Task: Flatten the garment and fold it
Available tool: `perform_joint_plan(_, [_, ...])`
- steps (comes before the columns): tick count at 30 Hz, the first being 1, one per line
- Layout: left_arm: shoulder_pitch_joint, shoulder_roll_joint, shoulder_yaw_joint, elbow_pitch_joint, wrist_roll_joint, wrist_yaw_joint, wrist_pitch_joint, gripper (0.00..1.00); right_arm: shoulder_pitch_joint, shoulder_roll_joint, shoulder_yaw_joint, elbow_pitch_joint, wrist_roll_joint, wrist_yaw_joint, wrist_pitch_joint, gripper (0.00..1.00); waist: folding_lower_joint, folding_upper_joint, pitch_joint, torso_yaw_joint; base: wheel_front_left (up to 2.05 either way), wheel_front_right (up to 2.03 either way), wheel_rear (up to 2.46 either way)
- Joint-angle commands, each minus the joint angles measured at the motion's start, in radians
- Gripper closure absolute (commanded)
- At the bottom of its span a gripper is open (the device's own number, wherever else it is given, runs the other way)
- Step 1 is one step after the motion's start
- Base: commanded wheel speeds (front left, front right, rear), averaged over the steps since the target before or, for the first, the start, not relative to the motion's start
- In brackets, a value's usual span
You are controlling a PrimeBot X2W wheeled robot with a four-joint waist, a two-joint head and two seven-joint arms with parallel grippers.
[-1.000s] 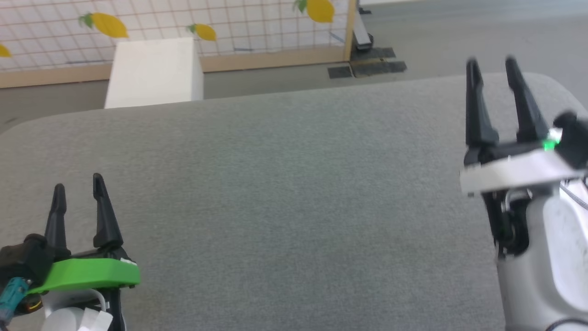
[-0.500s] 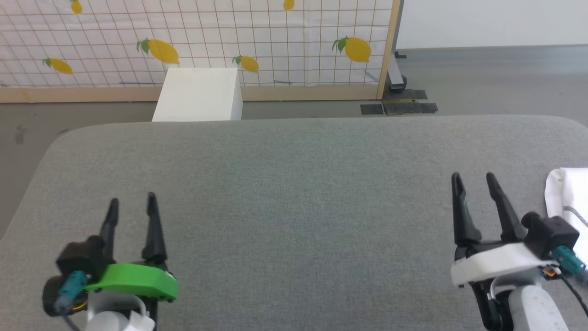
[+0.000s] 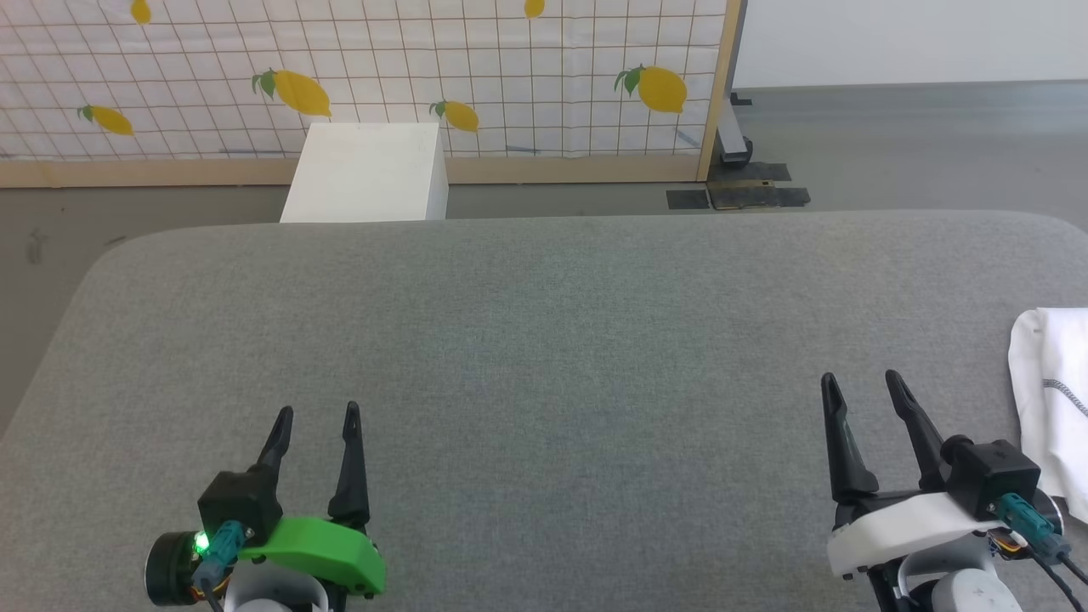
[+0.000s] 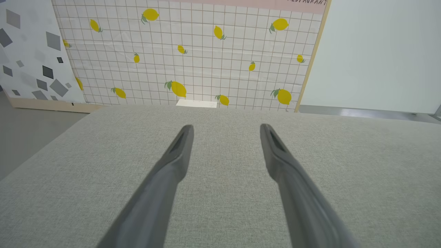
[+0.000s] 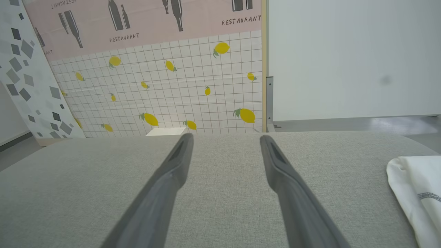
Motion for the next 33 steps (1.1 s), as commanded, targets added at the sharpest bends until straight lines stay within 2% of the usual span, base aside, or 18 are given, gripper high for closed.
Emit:
perform_joint_plan(1, [0.009,-0.007,0.001,0.003,0.001,0.007,-0.009,0.0,0.011,0.001,0.0,0.004,-0.003,-0.002,-0.006,0.0,0.0001,0.0096,0.001,-0.002,0.0,0.0,0.0])
perform_joint_plan(15, [0.004,-0.01,0.011,-0.007,-0.01,0.004,-0.018,0.0,0.003,0.001,-0.008,0.012,0.018,-0.002,-0.006,0.0,0.0001,0.0096,0.015,0.001,0.0,0.0,0.0])
perform_joint_plan(16, [0.002,-0.013,0.009,-0.005,-0.008,0.005,-0.01,1.0,0.0,0.0,-0.007,0.009,0.011,0.0,0.0,1.0,0.0001,0.0,0.015,0.001,0.0,0.0,0.0])
perform_joint_plan(33, [0.004,-0.018,0.015,-0.022,0.015,0.004,0.018,1.0,0.005,0.0,-0.004,-0.014,-0.005,0.0,0.026,1.0,0.0001,0.001,0.016,0.0,0.0,0.0,0.0])
